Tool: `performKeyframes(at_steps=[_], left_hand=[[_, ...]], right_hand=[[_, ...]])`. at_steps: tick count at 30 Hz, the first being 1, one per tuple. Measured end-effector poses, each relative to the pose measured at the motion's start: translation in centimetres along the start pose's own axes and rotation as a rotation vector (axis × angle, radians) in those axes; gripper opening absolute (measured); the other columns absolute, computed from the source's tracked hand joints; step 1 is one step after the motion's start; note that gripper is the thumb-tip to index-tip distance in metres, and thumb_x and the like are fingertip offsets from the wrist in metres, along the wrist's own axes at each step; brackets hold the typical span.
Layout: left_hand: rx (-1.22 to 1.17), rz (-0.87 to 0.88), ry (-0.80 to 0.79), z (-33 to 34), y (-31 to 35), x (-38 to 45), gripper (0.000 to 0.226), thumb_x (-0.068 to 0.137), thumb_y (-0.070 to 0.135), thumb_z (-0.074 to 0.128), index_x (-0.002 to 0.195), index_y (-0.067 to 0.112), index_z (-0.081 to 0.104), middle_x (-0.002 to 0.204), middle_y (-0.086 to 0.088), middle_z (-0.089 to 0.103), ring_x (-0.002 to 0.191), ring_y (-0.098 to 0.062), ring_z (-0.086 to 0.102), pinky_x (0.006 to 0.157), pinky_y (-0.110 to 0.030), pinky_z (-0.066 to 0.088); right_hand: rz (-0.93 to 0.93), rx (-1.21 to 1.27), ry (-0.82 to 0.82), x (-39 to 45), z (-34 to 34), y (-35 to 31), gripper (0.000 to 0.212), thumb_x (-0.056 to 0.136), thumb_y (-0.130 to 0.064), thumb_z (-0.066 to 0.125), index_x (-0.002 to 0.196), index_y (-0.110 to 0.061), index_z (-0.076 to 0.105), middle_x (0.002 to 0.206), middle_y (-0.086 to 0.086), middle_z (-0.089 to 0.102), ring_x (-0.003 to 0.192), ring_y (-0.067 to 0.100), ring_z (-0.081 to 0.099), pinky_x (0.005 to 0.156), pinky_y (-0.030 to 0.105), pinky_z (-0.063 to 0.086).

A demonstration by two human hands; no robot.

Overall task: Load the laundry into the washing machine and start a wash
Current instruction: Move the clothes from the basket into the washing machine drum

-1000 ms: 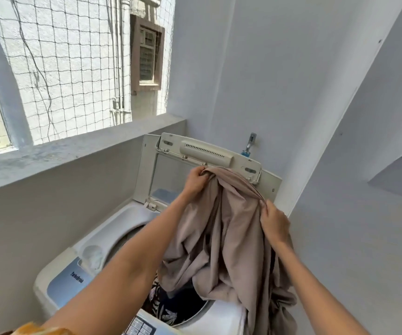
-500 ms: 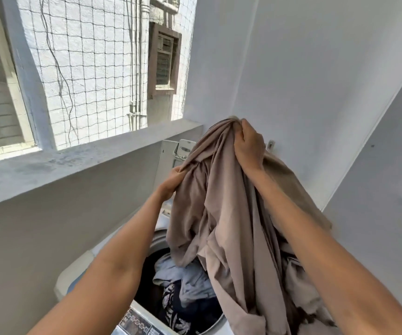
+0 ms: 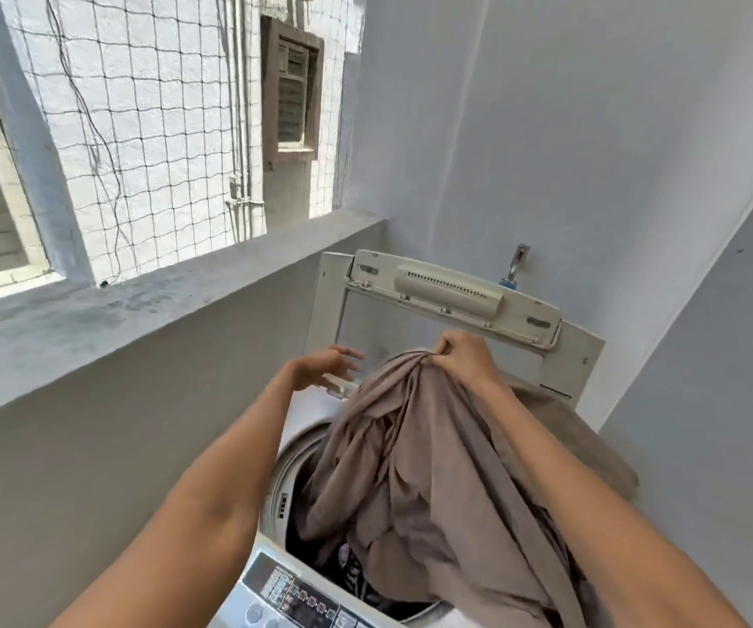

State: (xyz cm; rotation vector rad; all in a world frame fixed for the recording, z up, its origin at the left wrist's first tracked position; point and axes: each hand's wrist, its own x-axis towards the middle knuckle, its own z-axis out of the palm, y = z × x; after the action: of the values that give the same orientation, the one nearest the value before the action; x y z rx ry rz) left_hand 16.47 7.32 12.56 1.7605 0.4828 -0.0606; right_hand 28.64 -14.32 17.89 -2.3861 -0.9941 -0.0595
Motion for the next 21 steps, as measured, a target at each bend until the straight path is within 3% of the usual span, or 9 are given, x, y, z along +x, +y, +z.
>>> performKeyframes(at_steps=[2, 4, 7, 10, 13, 15, 17, 21], left_hand=[[-0.016, 0.121, 0.048, 0.5, 0.6, 0.4, 0.033, 0.095, 0.015, 0.051, 0.128, 0.017, 0.055, 0.115, -0.004, 0.062, 0.096, -0.015, 0.058, 0.084, -0.033, 0.044], [0.055, 0.159, -0.049, 1.8, 1.0, 0.7, 0.036, 0.092, 0.023, 0.059, 0.128, 0.021, 0.056, 0.117, -0.002, 0.063, 0.1, -0.015, 0.058, 0.083, -0.03, 0.044], [0.197, 0.181, -0.161, 4.9, 1.1, 1.3, 0.036, 0.089, 0.024, 0.066, 0.123, 0.015, 0.06, 0.091, 0.001, 0.062, 0.082, -0.01, 0.057, 0.066, -0.021, 0.045], [0.192, 0.296, -0.032, 6.9, 0.4, 2.0, 0.025, 0.085, 0.018, 0.07, 0.102, -0.001, 0.069, 0.061, 0.002, 0.051, 0.054, -0.005, 0.045, 0.049, -0.016, 0.038], [0.133, 0.36, 0.025, 7.2, 0.5, 2.0, 0.026, 0.088, 0.014, 0.067, 0.093, -0.011, 0.068, 0.066, -0.008, 0.048, 0.05, -0.007, 0.038, 0.045, -0.015, 0.031], [0.115, 0.352, -0.008, 7.0, 1.2, 1.6, 0.028, 0.089, 0.015, 0.065, 0.096, -0.012, 0.068, 0.067, -0.008, 0.047, 0.053, -0.009, 0.036, 0.046, -0.017, 0.029], [0.132, 0.329, -0.054, 6.4, 2.2, 1.2, 0.026, 0.089, 0.019, 0.066, 0.096, -0.006, 0.071, 0.058, 0.0, 0.045, 0.046, -0.003, 0.034, 0.044, -0.016, 0.028], [0.054, 0.345, -0.109, 4.9, 3.8, 0.3, 0.029, 0.091, 0.026, 0.062, 0.067, 0.012, 0.065, 0.052, 0.002, 0.032, 0.045, -0.008, 0.027, 0.046, -0.022, 0.021]], right_hand=[[0.067, -0.003, -0.028, -0.8, 1.0, 0.4, 0.017, 0.072, -0.025, 0.079, 0.07, -0.017, 0.065, 0.083, 0.007, 0.071, 0.084, 0.025, 0.064, 0.068, 0.031, 0.04], [0.101, -0.01, -0.046, -1.3, 1.6, 0.6, 0.014, 0.072, -0.024, 0.079, 0.075, -0.013, 0.071, 0.084, 0.008, 0.073, 0.082, 0.023, 0.064, 0.067, 0.028, 0.039], [0.096, 0.046, -0.132, -2.1, 1.3, 0.7, 0.01, 0.077, -0.016, 0.075, 0.086, -0.01, 0.075, 0.083, 0.013, 0.074, 0.067, 0.019, 0.065, 0.067, 0.027, 0.045], [0.077, 0.059, -0.199, -3.3, 0.5, 1.1, 0.015, 0.081, -0.012, 0.07, 0.096, -0.012, 0.075, 0.088, 0.011, 0.075, 0.071, 0.012, 0.063, 0.075, 0.029, 0.049], [0.126, 0.172, -0.181, -5.0, -0.6, 2.2, 0.018, 0.08, -0.015, 0.071, 0.098, -0.017, 0.076, 0.093, 0.003, 0.075, 0.085, 0.01, 0.066, 0.081, 0.028, 0.049], [0.138, 0.107, -0.195, -6.3, -1.1, 3.5, 0.017, 0.078, -0.024, 0.074, 0.094, -0.021, 0.076, 0.09, -0.004, 0.074, 0.086, 0.012, 0.067, 0.077, 0.028, 0.047], [0.141, -0.084, -0.259, -7.6, -1.4, 4.9, 0.01, 0.078, -0.035, 0.074, 0.08, -0.026, 0.074, 0.073, -0.012, 0.066, 0.078, 0.013, 0.061, 0.068, 0.029, 0.04], [0.299, -0.216, -0.286, -10.3, -1.0, 7.9, 0.026, 0.082, -0.047, 0.067, 0.066, -0.026, 0.062, 0.074, -0.005, 0.059, 0.079, 0.016, 0.054, 0.068, 0.031, 0.036]])
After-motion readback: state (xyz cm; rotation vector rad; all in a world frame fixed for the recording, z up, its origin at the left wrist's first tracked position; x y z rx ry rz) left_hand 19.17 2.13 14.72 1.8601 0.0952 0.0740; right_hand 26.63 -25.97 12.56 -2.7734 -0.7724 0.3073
